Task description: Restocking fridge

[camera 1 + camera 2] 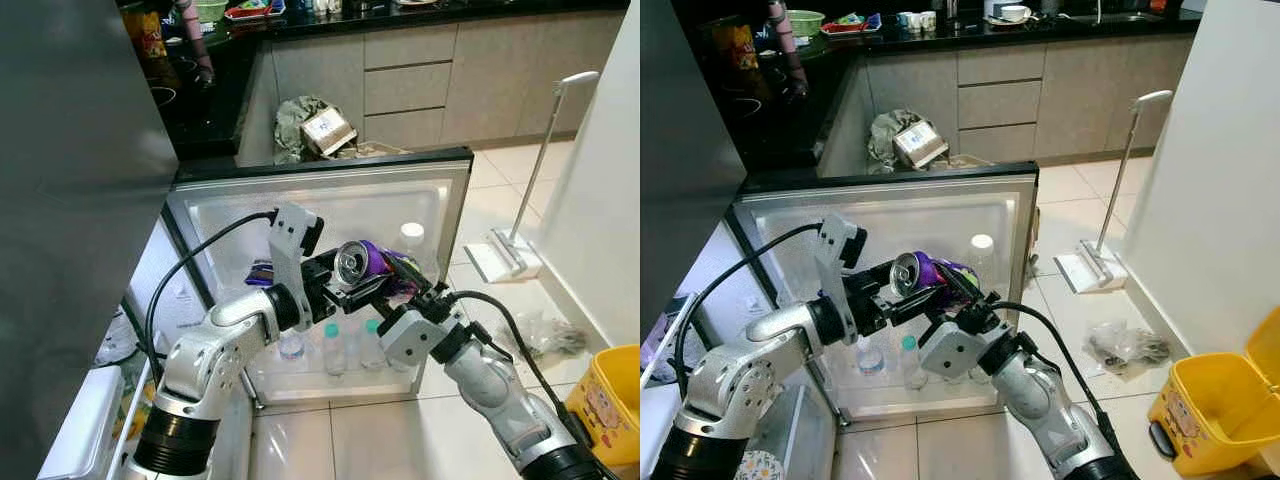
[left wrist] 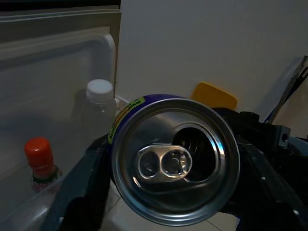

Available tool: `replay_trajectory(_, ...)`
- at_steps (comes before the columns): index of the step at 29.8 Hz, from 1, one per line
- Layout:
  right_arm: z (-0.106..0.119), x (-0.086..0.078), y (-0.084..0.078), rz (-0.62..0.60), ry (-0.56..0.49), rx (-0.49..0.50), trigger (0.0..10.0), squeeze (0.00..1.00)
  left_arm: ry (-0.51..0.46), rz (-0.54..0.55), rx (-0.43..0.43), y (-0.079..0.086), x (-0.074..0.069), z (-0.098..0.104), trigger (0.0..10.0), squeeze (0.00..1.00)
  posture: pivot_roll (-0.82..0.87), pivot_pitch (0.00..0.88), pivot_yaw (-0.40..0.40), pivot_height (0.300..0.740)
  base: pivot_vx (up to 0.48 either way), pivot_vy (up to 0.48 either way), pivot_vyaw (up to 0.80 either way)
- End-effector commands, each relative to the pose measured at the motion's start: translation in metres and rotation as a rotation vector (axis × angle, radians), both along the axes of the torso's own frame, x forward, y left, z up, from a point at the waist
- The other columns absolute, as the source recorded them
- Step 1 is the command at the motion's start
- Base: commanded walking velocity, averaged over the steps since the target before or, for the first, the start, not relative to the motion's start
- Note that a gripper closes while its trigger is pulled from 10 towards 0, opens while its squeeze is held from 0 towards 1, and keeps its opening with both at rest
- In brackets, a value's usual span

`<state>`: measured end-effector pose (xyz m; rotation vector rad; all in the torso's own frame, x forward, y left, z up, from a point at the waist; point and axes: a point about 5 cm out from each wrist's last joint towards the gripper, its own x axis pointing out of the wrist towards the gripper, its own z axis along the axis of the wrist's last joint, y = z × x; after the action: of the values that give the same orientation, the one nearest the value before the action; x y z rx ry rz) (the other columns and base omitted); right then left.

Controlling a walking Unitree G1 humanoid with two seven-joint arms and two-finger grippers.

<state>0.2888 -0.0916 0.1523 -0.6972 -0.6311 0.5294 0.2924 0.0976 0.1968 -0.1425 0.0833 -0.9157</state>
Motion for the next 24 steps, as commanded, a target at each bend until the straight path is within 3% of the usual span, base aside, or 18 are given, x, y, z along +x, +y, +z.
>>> replay_trajectory(1,0.005,-0.003,0.007,0.037,-0.033,0.001,10.0,0.0,0.023,0.006,0.01,0.002,-0.001,-0.005,2.7,0.0,-0.12,0.006,0.057,0.74,0.0,0.0,0.0)
replay_trajectory(4,0.004,-0.003,0.007,0.038,-0.028,-0.001,10.0,0.0,0.017,0.013,0.001,0.002,0.0,-0.003,2.6,0.0,-0.12,0.006,0.057,0.74,0.0,0.0,0.0)
replay_trajectory(5,0.004,-0.003,0.007,0.038,-0.026,-0.001,10.0,0.0,0.016,0.019,-0.003,0.003,0.001,-0.002,3.5,0.0,-0.12,0.006,0.057,0.74,0.0,0.0,0.0)
replay_trajectory(6,0.003,-0.003,0.006,0.038,-0.022,-0.002,10.0,0.0,0.012,0.018,-0.006,0.003,0.001,-0.001,10.0,0.0,-0.12,0.006,0.057,0.74,0.0,0.0,0.0)
replay_trajectory(13,-0.002,-0.003,0.006,0.037,0.002,-0.008,10.0,0.0,-0.005,0.016,-0.044,0.004,0.001,0.006,10.0,0.0,-0.12,0.004,0.056,0.74,0.0,0.0,0.0)
replay_trajectory(14,-0.003,-0.003,0.005,0.036,0.011,-0.008,10.0,0.0,-0.018,0.01,-0.048,0.004,0.0,0.007,10.0,0.14,-0.12,0.003,0.055,0.74,0.0,0.0,0.0)
replay_trajectory(15,-0.004,-0.003,0.005,0.036,0.016,-0.007,10.0,0.0,-0.027,0.008,-0.049,0.004,0.0,0.008,10.0,0.38,-0.12,0.003,0.055,0.74,0.0,0.0,0.0)
replay_trajectory(16,-0.004,-0.003,0.005,0.036,0.016,-0.007,10.0,0.0,-0.027,0.008,-0.049,0.004,0.0,0.008,10.0,0.38,-0.12,0.003,0.055,0.74,0.0,0.0,0.0)
replay_trajectory(17,-0.005,-0.003,0.005,0.036,0.019,-0.007,10.0,0.0,-0.027,0.008,-0.049,0.004,-0.001,0.008,10.0,1.0,-0.12,0.002,0.056,0.74,0.0,0.0,0.0)
replay_trajectory(20,-0.005,-0.002,0.005,0.036,0.019,-0.006,10.0,0.0,-0.029,0.022,-0.036,0.004,0.0,0.007,10.0,1.0,-0.12,0.002,0.056,0.74,0.0,0.0,0.0)
replay_trajectory(21,-0.005,-0.002,0.005,0.037,0.02,-0.005,10.0,0.0,-0.031,0.026,-0.035,0.004,0.001,0.007,10.0,0.8,-0.12,0.002,0.055,0.74,0.0,0.0,0.0)
replay_trajectory(22,-0.005,-0.002,0.005,0.037,0.02,-0.005,10.0,0.0,-0.032,0.029,-0.034,0.003,0.001,0.007,10.0,0.0,-0.12,0.002,0.055,0.74,0.0,0.0,0.0)
replay_trajectory(24,-0.005,-0.003,0.006,0.038,0.021,-0.006,10.0,0.0,-0.032,0.024,-0.041,0.003,0.001,0.008,10.0,0.0,-0.12,0.002,0.055,0.74,0.0,0.0,0.0)
